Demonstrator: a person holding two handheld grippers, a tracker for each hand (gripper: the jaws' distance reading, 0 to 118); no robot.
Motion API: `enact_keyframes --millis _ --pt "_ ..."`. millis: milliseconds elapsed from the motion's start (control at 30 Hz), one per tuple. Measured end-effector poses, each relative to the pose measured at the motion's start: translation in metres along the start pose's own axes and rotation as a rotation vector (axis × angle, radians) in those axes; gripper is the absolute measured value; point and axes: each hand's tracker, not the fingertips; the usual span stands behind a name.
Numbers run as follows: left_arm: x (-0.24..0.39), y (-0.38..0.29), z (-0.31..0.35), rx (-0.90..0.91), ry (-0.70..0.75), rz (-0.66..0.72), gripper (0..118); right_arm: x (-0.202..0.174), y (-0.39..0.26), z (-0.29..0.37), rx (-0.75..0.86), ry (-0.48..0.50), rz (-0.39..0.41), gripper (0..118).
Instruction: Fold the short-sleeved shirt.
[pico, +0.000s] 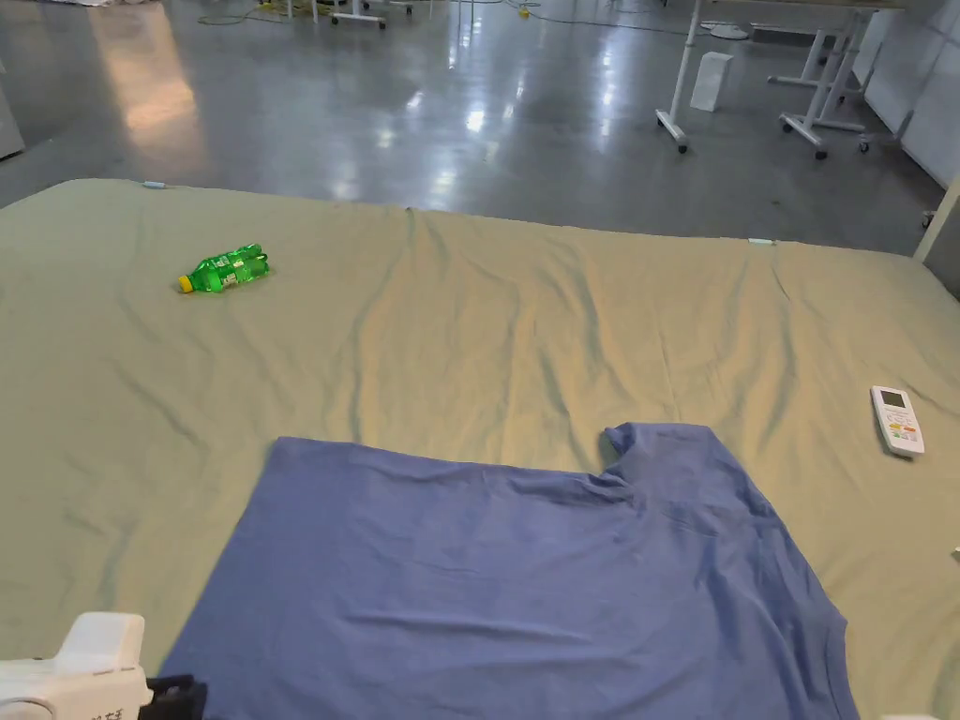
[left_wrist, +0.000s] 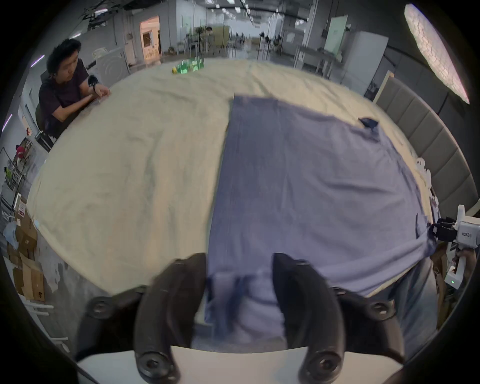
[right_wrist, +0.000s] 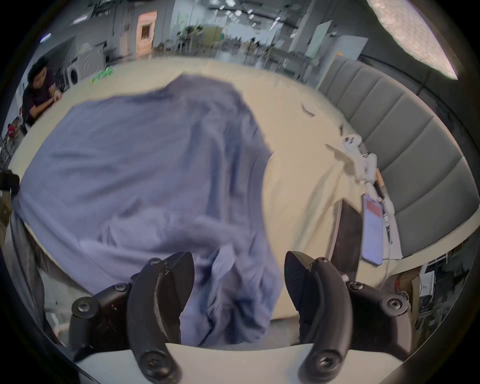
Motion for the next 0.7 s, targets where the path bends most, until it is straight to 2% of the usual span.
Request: enact_keyframes --millis 167,367,433,467,533,600,633,700 --pt "0.028 0.035 0.028 0.211 -0.018 -0.048 62 0.007 0.039 0.034 0.249 0.012 -0.104 76" --pt "0.069 0.07 0.052 0.467 0.031 -0.099 61 -0.012 0.074 0.059 0.564 -0.041 -0.198 74" --pt "0.083 0.076 0.062 0.53 0.028 -0.112 57 -0.021 0.082 0.064 0.626 -0.038 -0.217 62" --pt "0.09 0.079 0.066 0.566 0.03 -0.122 52 -0.029 0.089 0.068 0.664 -0.037 -0.215 51" --pt "0.1 0.082 0.071 0.613 0.054 -0.143 31 -0.04 0.096 0.071 0.711 -0.038 -0.211 24" --pt "0.109 0.083 0.076 0.66 0.063 -0.148 15 -0.051 0.101 0.071 0.761 -0.028 -0.206 14" --pt "0.112 0.082 0.078 0.684 0.054 -0.137 11 -0.056 0.103 0.072 0.791 -0.02 -0.191 5" --pt "0.112 0.081 0.081 0.723 0.035 -0.108 6 -0.066 0.105 0.073 0.807 -0.021 -0.197 1"
